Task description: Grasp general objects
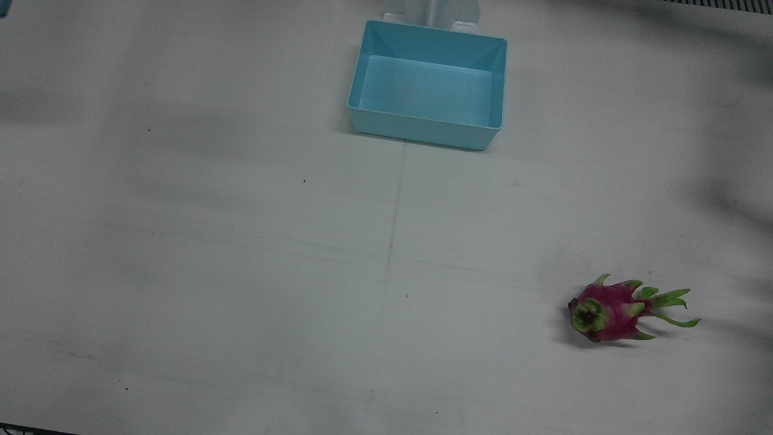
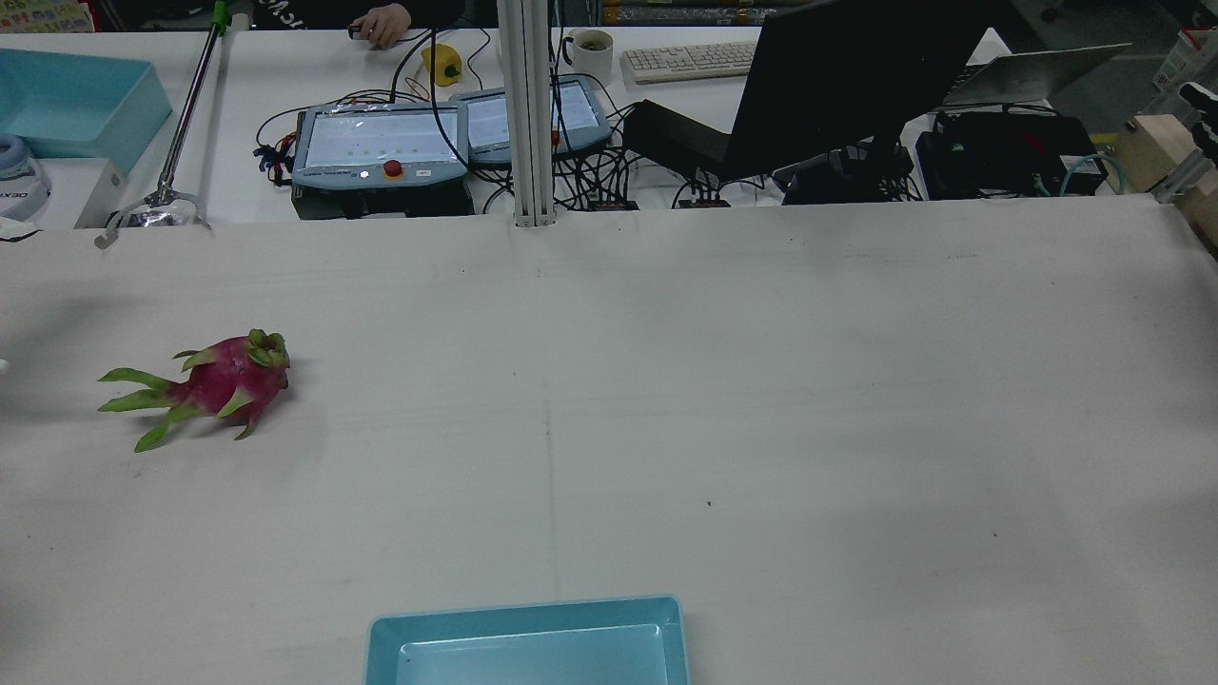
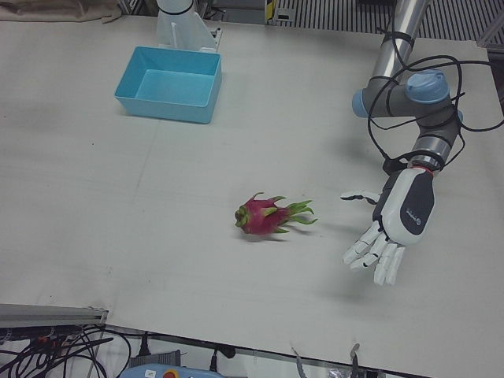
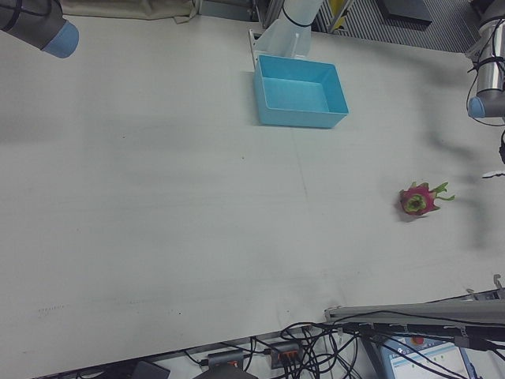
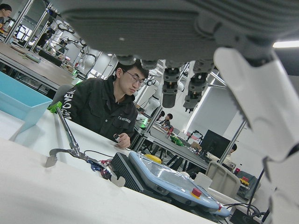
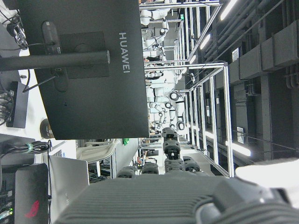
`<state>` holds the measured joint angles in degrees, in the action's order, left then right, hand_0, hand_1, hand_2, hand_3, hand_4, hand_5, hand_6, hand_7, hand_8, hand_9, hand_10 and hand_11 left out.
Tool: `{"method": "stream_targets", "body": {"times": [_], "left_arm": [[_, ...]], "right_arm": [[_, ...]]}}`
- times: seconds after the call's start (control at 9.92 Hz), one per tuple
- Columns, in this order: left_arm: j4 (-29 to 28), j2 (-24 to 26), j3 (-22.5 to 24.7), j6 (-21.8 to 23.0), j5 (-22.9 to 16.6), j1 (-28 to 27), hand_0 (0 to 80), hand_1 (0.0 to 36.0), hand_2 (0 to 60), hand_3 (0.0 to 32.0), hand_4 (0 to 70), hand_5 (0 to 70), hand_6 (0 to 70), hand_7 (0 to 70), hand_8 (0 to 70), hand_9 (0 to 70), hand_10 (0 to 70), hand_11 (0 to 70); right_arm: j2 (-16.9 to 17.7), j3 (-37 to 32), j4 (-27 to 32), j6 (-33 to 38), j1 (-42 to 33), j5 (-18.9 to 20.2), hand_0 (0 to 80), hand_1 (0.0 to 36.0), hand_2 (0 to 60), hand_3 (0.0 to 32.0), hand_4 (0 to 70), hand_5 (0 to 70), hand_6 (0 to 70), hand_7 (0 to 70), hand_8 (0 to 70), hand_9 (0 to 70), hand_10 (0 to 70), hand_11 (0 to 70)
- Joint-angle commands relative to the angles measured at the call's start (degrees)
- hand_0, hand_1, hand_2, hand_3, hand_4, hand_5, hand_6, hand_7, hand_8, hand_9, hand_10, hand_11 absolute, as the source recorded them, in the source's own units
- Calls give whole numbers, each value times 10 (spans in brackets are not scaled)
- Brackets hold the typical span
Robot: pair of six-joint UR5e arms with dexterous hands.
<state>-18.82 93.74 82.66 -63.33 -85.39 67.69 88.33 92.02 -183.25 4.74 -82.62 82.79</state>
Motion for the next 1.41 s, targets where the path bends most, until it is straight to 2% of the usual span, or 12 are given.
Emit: {"method": "stream_targets", "body": {"times": [0.0,0.2,0.4,0.6,0.91,1.11,1.31], "left_arm": [[50,7,1,-25,17,-30,509,205,202,0,176,70,115,250,13,36,0,0],[62,7,3,-19,18,-58,512,207,196,0,163,77,107,246,11,35,0,0],[64,8,4,8,18,-76,500,184,163,0,177,99,120,262,14,38,0,0],[77,9,8,12,18,-91,505,192,166,0,170,104,116,262,13,38,0,0],[142,28,48,11,19,-112,508,193,146,0,146,97,98,245,9,35,0,0],[177,47,59,8,23,-113,514,206,169,0,138,96,95,243,9,34,0,0],[182,50,51,6,58,-148,511,214,197,0,121,73,87,234,7,32,0,0]], "right_arm": [[0,0,0,0,0,0,0,0,0,0,0,0,0,0,0,0,0,0],[0,0,0,0,0,0,0,0,0,0,0,0,0,0,0,0,0,0],[0,0,0,0,0,0,0,0,0,0,0,0,0,0,0,0,0,0],[0,0,0,0,0,0,0,0,0,0,0,0,0,0,0,0,0,0],[0,0,0,0,0,0,0,0,0,0,0,0,0,0,0,0,0,0],[0,0,0,0,0,0,0,0,0,0,0,0,0,0,0,0,0,0],[0,0,0,0,0,0,0,0,0,0,0,0,0,0,0,0,0,0]]}}
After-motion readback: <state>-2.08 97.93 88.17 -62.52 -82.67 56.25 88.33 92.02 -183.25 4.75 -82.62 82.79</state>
